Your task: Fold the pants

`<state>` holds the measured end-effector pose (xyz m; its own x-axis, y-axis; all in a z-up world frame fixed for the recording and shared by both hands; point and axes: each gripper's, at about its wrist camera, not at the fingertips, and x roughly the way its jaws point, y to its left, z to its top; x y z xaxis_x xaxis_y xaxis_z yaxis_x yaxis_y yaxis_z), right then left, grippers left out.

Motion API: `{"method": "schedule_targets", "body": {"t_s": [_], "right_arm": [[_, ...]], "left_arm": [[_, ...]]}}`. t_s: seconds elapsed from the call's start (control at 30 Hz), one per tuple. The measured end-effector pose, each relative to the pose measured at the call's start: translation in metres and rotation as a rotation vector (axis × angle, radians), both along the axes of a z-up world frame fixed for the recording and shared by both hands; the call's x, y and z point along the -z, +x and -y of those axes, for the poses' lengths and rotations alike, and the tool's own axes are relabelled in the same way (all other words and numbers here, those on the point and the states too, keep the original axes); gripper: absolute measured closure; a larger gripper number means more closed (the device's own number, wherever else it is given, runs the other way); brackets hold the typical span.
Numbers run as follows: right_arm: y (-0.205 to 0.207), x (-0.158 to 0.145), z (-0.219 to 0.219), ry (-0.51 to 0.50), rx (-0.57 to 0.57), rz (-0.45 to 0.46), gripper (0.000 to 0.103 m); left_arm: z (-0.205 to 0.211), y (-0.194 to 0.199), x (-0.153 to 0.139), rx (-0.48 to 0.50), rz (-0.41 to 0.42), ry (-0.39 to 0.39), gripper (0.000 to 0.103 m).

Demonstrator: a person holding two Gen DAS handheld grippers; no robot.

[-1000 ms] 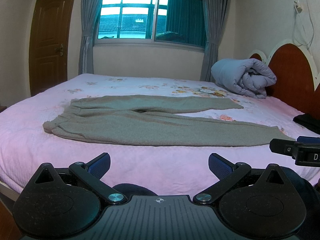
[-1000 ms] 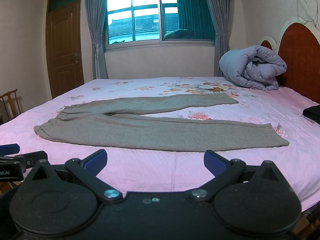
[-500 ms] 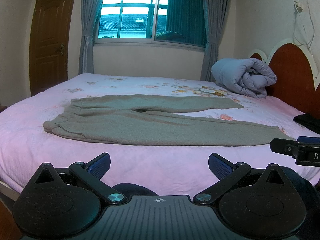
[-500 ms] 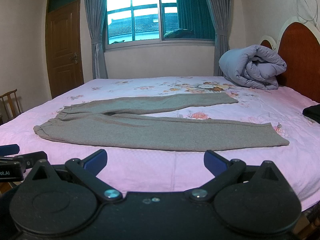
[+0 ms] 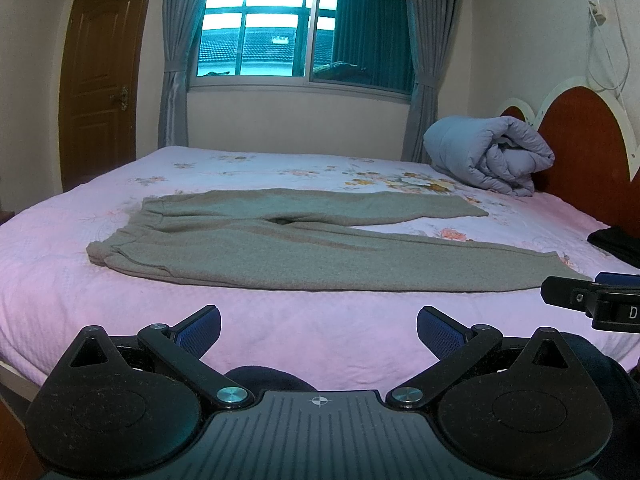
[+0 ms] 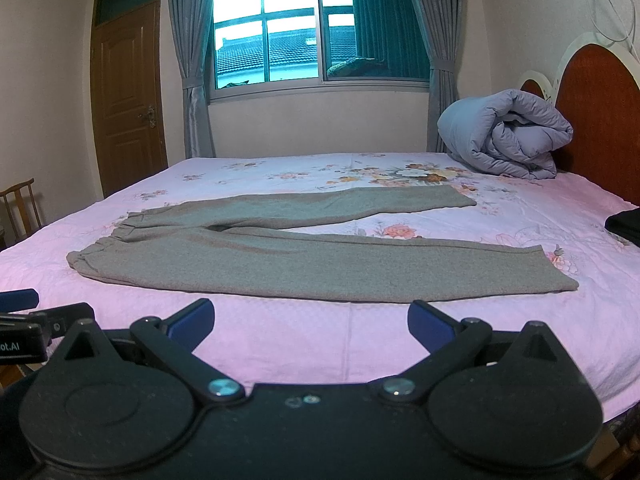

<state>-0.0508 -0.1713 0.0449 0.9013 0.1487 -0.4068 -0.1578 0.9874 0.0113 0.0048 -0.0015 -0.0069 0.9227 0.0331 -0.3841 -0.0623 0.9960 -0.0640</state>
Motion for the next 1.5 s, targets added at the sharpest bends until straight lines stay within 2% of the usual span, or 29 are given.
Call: {"method": "schedule_targets", "body": {"t_s": [0.3,0.43,0.57,0.67,0.83,0.93,1.07,1.13,1.23,1.3,1.5], "right_arm": [[0.000,0.000,0.000,0.000,0.000,0.000,0.006],[0.002,0.000,0.004,0.010,-0.002,-0.007,0.006],[0.010,-0.011,0.011,0.014,-0.033,0.034,0.006],[0.038,-0.029,0.014,0.019,-0.045,0.051,0.006],[0.099,-0.077,0.014,0.009,-0.029,0.130,0.006],[0.142,-0.105,0.014,0.002,-0.039,0.174,0.006],[0.207,-0.124,0.010,0.011,-0.049,0.177,0.006],[0.238,-0.124,0.005,0.009,-0.047,0.168,0.006],[0.294,-0.111,-0.006,0.008,-0.038,0.126,0.006],[0.331,-0.095,-0.018,-0.002,-0.037,0.088,0.006],[0.419,-0.042,-0.047,-0.031,-0.070,-0.002,0.006]], "left_arm": [[-0.001,-0.001,0.000,0.000,0.000,0.000,0.000],[-0.007,0.001,-0.001,0.001,-0.009,-0.023,0.000],[-0.031,0.013,-0.015,-0.019,0.018,-0.030,0.000],[-0.066,0.034,-0.030,-0.055,0.059,-0.022,0.000],[-0.147,0.101,-0.058,-0.131,0.022,-0.009,0.000],[-0.202,0.148,-0.075,-0.190,0.029,-0.023,0.000],[-0.255,0.224,-0.077,-0.233,-0.035,0.086,0.000],[-0.283,0.259,-0.068,-0.215,-0.031,0.051,0.000],[-0.318,0.312,-0.046,-0.198,-0.088,-0.008,0.000],[-0.335,0.346,-0.026,-0.149,-0.110,-0.046,0.000],[-0.370,0.435,0.035,-0.094,-0.228,-0.051,0.000]]}}
